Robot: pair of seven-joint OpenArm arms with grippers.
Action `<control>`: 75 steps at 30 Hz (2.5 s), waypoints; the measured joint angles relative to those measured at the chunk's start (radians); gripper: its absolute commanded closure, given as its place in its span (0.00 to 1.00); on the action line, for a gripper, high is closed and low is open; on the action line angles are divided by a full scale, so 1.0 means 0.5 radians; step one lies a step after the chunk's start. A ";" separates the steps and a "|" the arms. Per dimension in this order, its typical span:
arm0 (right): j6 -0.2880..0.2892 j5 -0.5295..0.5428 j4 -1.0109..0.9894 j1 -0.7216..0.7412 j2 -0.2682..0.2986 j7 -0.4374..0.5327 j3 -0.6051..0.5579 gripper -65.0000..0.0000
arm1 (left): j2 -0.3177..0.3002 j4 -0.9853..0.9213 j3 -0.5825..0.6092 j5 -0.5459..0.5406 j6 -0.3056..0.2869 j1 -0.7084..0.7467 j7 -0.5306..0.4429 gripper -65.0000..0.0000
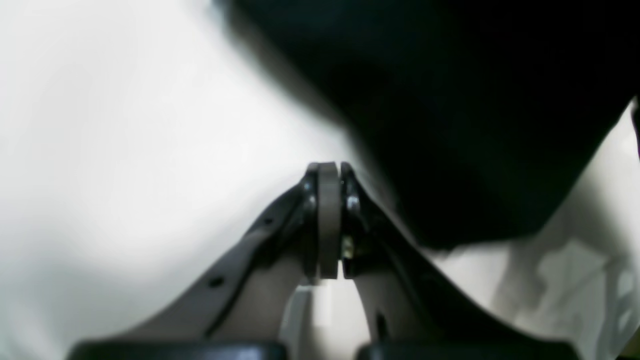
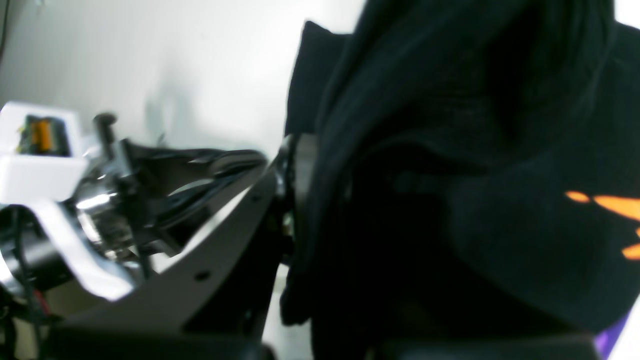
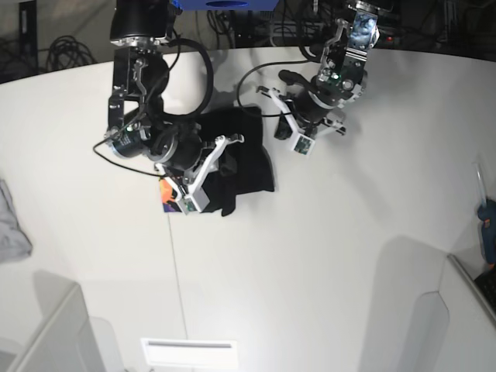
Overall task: Fold the T-shirt properly
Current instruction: 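Fold the shirt in half, bringing the right gripper's end onto the left's, then flatten the folded bundle with both grippers and release the right gripper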
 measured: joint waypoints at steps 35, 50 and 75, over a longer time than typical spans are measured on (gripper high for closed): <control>-0.349 0.011 0.063 -0.072 0.030 0.114 -0.381 0.47 | -0.194 0.097 -0.958 -0.398 -0.408 0.345 0.069 1.00; -0.350 0.037 0.187 -0.090 0.039 0.166 -0.780 0.47 | -0.192 0.097 -0.957 -0.407 -0.414 0.351 0.067 1.00; -0.350 0.037 0.407 -0.417 0.328 0.677 -0.179 1.00 | -0.257 0.153 -0.832 -1.738 -0.406 0.185 0.288 0.00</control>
